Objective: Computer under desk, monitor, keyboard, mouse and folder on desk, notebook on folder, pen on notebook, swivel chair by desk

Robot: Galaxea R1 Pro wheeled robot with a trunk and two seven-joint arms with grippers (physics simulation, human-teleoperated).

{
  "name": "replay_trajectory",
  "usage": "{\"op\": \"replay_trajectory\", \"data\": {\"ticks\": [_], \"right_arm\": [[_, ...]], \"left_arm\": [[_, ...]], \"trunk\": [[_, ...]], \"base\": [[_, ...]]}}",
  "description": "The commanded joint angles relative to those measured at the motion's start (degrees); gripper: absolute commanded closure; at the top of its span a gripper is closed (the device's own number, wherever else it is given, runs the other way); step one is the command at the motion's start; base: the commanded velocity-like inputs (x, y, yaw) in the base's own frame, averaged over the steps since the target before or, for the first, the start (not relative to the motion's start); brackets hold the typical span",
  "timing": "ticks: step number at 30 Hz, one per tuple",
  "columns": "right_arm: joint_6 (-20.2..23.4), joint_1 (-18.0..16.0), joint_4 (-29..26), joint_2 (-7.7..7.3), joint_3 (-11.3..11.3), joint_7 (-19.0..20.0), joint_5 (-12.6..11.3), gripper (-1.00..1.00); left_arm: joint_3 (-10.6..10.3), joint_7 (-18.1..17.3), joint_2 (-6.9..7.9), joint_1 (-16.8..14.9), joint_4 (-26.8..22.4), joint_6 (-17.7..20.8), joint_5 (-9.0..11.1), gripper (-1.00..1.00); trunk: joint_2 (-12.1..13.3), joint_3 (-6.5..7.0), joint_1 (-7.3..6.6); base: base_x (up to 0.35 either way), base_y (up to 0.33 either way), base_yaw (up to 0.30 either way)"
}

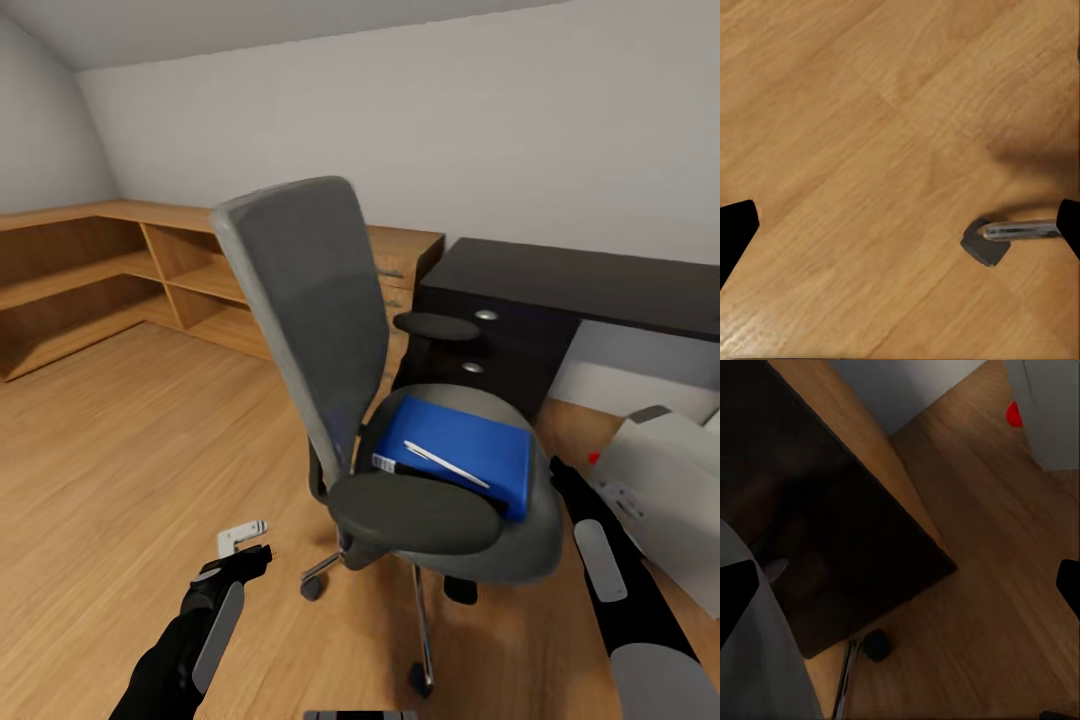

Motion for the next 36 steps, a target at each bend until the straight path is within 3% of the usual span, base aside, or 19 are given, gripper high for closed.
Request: {"op": "replay_trajectory", "data": {"ticks": [1, 10, 20, 27, 36], "right_arm": [[1.9, 0.0, 2.2, 0.0, 3.9, -0.2, -1.0, -1.0], [1.9, 0.0, 2.2, 0.14, 4.0, -0.1, -1.0, -1.0], [1.9, 0.0, 2.2, 0.0, 4.5, 2.2, -1.0, -1.0], [2.0, 0.0, 2.2, 0.0, 4.3, 2.2, -1.3, -1.0], [1.9, 0.0, 2.2, 0.0, 4.4, 2.2, -1.3, -1.0]], "left_arm": [[-0.1, 0.5, -0.01, 0.0, 0.0, 0.1, 0.6, -1.0], [-0.2, 0.5, -0.01, -0.1, 0.0, 0.1, 0.5, -1.0], [-0.2, 0.4, -0.02, -0.1, 0.1, 0.1, 0.5, -1.0], [-0.2, 0.4, -0.02, 0.0, 0.0, 0.1, 0.5, -1.0], [-0.2, 0.5, -0.02, -0.1, 0.0, 0.1, 0.5, -1.0]], "trunk": [[0.0, -0.05, 0.0], [0.0, -0.05, 0.0], [0.0, -0.05, 0.0], [0.0, -0.05, 0.0], [0.0, -0.05, 0.0]], "base": [[0.0, 0.0, 0.276], [0.0, 0.0, 0.259], [-0.004, 0.0, 0.024], [-0.211, 0.0, 0.001], [-0.051, 0.0, 0.249]]}}
